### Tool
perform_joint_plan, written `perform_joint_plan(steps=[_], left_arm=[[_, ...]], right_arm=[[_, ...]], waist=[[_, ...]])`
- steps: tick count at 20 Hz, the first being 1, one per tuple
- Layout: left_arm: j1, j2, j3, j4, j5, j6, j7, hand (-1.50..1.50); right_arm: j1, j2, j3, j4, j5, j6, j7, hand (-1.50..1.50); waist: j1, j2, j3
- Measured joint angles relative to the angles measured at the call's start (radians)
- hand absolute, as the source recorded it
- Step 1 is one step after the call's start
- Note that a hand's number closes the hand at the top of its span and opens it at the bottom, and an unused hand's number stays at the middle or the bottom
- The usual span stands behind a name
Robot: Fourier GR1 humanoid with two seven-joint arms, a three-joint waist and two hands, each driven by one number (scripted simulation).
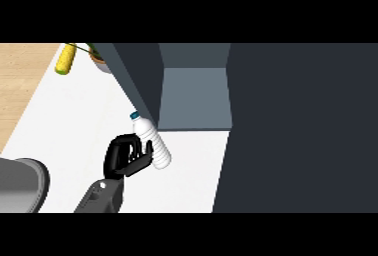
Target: Pick up the bottled water, place it into the cabinet and close the cabinet
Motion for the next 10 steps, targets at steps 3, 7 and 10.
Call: perform_joint_plan(steps=[3, 7, 10], left_arm=[[0.016, -0.015, -0.091, -0.078, 0.069, 0.003, 0.072, 1.50], [0.032, -0.024, -0.208, -0.192, 0.165, 0.066, 0.184, 1.50], [0.033, -0.029, -0.274, -0.291, 0.191, 0.122, 0.274, 1.50]], right_arm=[[-0.003, -0.005, -0.003, 0.002, -0.001, -0.005, -0.002, -1.50], [0.003, -0.013, -0.011, 0.004, -0.003, -0.012, -0.011, -1.50], [0.004, -0.021, -0.022, 0.002, -0.006, -0.011, -0.013, -1.50]], waist=[[0.001, 0.000, -0.002], [0.001, 0.001, -0.002], [0.003, 0.000, -0.002]])
